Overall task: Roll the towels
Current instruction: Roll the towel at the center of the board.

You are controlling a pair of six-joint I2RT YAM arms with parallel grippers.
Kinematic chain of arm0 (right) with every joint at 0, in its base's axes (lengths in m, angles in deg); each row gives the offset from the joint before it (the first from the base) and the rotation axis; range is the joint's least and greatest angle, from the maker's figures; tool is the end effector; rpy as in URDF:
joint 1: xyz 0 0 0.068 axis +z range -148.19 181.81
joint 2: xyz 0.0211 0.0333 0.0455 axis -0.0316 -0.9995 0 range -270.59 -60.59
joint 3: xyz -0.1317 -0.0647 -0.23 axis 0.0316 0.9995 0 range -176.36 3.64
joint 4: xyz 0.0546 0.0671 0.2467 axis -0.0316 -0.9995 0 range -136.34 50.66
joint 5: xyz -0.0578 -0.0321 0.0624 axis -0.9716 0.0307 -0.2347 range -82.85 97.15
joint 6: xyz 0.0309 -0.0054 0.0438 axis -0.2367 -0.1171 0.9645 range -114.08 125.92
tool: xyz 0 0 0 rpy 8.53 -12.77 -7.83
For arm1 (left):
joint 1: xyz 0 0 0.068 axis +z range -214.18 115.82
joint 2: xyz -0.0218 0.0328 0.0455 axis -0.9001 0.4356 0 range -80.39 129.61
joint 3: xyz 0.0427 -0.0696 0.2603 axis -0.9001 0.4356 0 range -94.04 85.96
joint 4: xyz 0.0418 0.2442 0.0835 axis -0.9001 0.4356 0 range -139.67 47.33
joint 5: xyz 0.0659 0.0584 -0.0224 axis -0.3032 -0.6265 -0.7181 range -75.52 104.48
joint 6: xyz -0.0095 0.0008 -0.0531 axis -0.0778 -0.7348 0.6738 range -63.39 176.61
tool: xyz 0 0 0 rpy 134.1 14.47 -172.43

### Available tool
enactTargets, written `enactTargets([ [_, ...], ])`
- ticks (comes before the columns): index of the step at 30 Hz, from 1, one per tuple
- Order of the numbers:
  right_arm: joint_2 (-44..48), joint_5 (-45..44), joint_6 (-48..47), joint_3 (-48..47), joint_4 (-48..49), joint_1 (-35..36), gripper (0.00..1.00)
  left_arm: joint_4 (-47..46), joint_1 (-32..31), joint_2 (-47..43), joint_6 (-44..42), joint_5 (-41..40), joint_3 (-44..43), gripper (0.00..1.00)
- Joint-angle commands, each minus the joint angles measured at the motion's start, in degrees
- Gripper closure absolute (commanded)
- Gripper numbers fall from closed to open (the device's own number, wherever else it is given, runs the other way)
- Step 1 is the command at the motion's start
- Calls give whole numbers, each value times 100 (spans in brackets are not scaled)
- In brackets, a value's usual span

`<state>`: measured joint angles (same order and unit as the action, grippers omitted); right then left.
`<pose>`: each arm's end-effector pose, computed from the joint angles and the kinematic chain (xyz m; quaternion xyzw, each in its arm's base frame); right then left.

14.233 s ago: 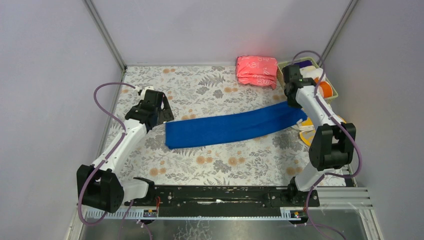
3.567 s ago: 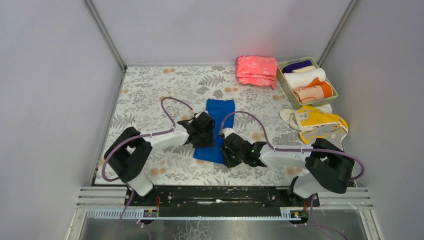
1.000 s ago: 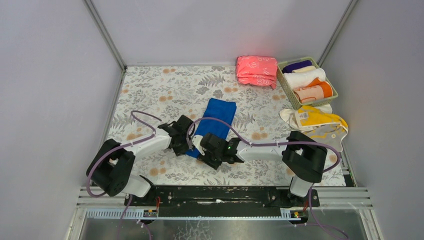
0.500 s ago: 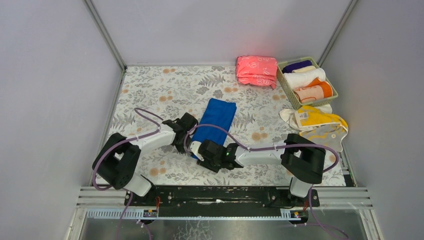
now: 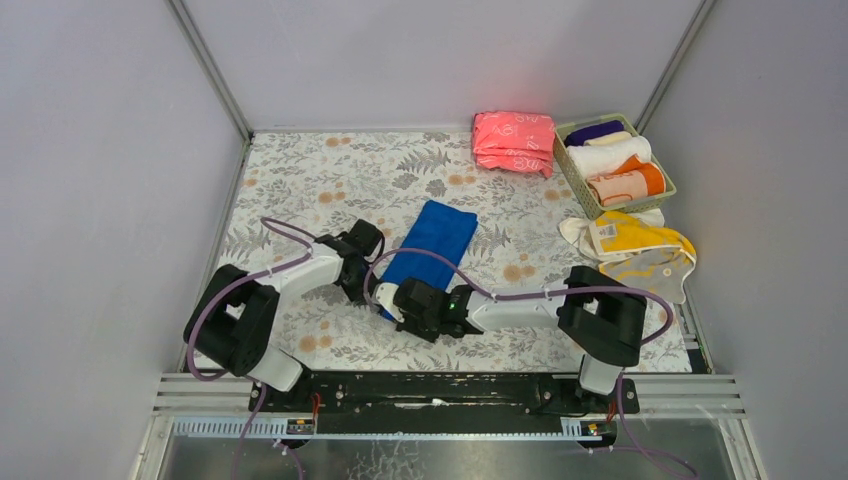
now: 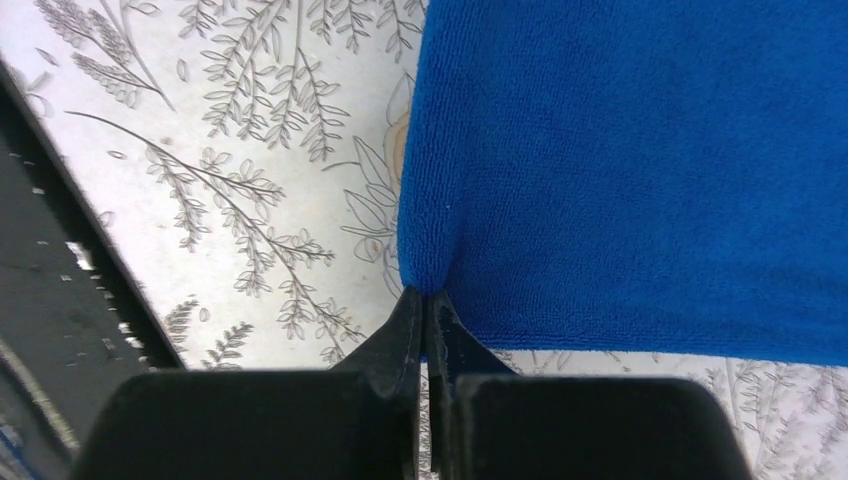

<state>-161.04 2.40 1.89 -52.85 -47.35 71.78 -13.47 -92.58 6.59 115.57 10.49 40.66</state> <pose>0.1238 0.3309 0.1601 -0.5576 0.7626 0.1443 0.2945 0.2228 -0.1177 0.1520 -0.2654 0.9577 -0.0478 0.1002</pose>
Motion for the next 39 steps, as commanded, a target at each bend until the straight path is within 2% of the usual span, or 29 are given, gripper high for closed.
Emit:
enactTargets([
  [1,9,1261,483,-105,-85,-301,100,747,315,89,-449,-650,109,84],
  [8,134,2905,1367,72,548,-1105,100,708,518,-45,-740,-634,-55,77],
  [14,102,3849,2147,322,1212,-1667,100,672,865,-615,-873,-476,-50,58],
  [17,-30,4207,2630,450,1622,-1912,100,666,965,-1100,-844,-430,64,54],
  [18,-81,4331,2793,513,1773,-1991,100,658,987,-1265,-809,-413,123,48],
  [26,-607,5001,3689,784,2560,-2431,100,687,1127,-2401,-606,-16,837,33],
  [30,-669,5026,3701,828,2528,-2489,100,839,1254,-2629,-693,-132,827,25],
  [34,-424,4799,3418,802,2073,-2481,100,781,1257,-2372,-839,213,611,24],
  [39,-316,4790,3407,775,1962,-2481,100,446,964,-2460,-471,745,671,23],
])
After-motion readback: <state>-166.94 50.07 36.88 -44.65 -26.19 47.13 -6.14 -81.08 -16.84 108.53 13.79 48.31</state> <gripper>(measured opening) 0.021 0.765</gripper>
